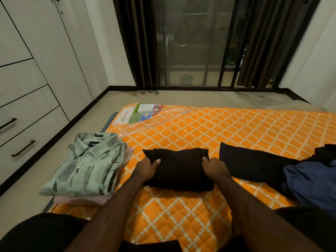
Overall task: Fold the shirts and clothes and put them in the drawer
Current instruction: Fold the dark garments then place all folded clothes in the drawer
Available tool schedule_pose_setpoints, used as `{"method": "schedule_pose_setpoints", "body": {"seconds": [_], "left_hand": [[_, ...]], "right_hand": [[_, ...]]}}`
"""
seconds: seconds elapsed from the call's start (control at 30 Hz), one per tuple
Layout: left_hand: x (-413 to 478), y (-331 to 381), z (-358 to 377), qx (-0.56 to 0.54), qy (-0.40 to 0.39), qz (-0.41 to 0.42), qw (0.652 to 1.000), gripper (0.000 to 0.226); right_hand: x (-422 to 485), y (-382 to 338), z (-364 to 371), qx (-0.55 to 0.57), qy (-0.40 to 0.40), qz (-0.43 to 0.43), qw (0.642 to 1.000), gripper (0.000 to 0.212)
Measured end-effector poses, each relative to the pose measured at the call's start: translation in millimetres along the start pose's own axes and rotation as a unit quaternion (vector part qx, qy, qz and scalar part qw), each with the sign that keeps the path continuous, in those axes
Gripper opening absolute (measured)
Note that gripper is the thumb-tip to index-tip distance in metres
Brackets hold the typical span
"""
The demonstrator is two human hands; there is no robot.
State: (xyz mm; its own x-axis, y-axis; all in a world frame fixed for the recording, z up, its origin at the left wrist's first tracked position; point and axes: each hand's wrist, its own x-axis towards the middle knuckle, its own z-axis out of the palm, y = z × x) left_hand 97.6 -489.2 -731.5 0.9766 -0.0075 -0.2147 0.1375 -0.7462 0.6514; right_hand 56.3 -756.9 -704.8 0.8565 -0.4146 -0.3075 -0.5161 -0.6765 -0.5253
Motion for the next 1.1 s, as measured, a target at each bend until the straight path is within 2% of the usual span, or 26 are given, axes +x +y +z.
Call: {"method": "schedule_pose_setpoints", "body": {"seconds": [0.1,0.27,0.33,0.43,0.57,0.67,0.73,0.8,0.87,0.93,1.0,1.03,1.1], "left_hand": [[6.3,-10.2,1.7,0.011,-0.028,-0.02,0.999,0.058],[3.6,-14.5,2.0,0.075,0.011,-0.038,0.996,0.067],[2.6,-14.0,2.7,0.074,0.015,-0.048,0.996,0.068],[1.8,-4.9,-2.6,0.089,0.045,-0.064,0.993,0.069],[-13.6,21.4,-20.5,0.202,0.194,-0.017,0.96,0.067],[-39.6,51.9,-31.3,0.26,0.291,0.03,0.92,0.059],[-48.9,62.5,-34.4,0.282,0.294,0.042,0.912,0.051],[-47.1,60.7,-38.0,0.276,0.213,0.018,0.937,0.047],[-45.2,57.0,-42.4,0.273,0.076,-0.036,0.958,0.058],[-53.8,57.2,-43.4,0.207,-0.079,-0.119,0.968,0.072],[-68.0,61.4,-40.5,0.075,-0.216,-0.215,0.95,0.087],[-71.7,60.9,-39.8,0.039,-0.258,-0.243,0.934,0.095],[-71.4,53.1,-38.2,-0.005,-0.287,-0.266,0.92,0.105]], "right_hand": [[5.1,4.4,4.9,0.029,-0.001,0.001,1.0,0.067],[11.1,-0.9,3.7,0.183,-0.058,0.04,0.981,0.093],[9.8,-2.9,-1.1,0.212,-0.083,0.046,0.973,0.094],[9.8,0.3,-5.5,0.171,-0.093,0.054,0.979,0.083],[0.2,-7.5,-12.1,0.048,-0.102,0.055,0.992,0.082],[-16.0,-21.1,-26.9,0.011,-0.186,0.105,0.977,0.071],[-29.0,-30.0,-42.7,-0.02,-0.238,0.128,0.963,0.079],[-33.5,-38.9,-59.1,-0.094,-0.236,0.076,0.964,0.072],[-28.9,-48.1,-71.7,-0.154,-0.17,-0.044,0.972,0.074],[-21.9,-53.6,-70.5,-0.137,-0.115,-0.174,0.968,0.069],[-19.4,-56.8,-57.4,-0.104,-0.085,-0.282,0.95,0.051],[-20.1,-57.3,-47.0,-0.112,-0.082,-0.305,0.942,0.048],[-24.4,-55.4,-27.6,-0.169,-0.102,-0.316,0.928,0.054]]}}
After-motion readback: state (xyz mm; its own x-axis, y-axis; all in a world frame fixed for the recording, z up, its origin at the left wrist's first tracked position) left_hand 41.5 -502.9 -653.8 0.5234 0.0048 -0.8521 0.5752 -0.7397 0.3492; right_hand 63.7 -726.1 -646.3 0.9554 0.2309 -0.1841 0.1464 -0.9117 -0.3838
